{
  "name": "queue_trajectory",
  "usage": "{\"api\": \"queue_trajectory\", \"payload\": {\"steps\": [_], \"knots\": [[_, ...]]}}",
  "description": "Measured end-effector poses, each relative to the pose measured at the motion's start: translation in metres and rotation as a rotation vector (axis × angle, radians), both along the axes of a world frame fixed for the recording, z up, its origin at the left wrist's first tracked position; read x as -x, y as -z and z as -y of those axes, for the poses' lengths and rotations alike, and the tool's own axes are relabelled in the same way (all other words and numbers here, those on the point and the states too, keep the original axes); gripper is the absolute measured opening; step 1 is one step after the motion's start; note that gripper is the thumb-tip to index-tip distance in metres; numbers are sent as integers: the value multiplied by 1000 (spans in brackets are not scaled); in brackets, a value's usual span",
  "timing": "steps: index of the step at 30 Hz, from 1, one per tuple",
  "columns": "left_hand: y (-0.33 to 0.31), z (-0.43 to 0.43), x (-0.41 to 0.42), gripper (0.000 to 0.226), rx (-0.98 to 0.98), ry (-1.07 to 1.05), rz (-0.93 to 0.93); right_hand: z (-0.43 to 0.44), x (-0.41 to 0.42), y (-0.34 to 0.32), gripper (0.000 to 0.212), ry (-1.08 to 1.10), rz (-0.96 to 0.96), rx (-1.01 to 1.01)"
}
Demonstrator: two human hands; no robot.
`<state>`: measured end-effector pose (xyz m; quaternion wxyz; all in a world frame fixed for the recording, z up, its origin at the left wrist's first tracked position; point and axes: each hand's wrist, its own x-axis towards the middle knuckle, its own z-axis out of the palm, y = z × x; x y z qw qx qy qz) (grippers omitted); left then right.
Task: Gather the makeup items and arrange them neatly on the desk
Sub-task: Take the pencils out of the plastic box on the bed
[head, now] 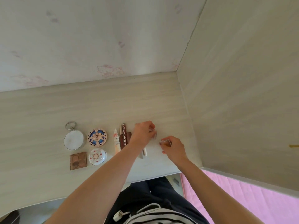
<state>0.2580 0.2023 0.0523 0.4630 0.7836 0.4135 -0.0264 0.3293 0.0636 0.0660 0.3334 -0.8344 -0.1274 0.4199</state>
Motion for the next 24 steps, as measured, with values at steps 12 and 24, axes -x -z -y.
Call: {"api": "queue_trajectory", "payload": {"steps": [12,24], "knots": [[-3,-17,-2,16,-202,135,-142,-15,15,8,27,-103,68,117],[-1,-23,4,16,-180,227,-113,-28,30,14,27,-61,168,152]]}}
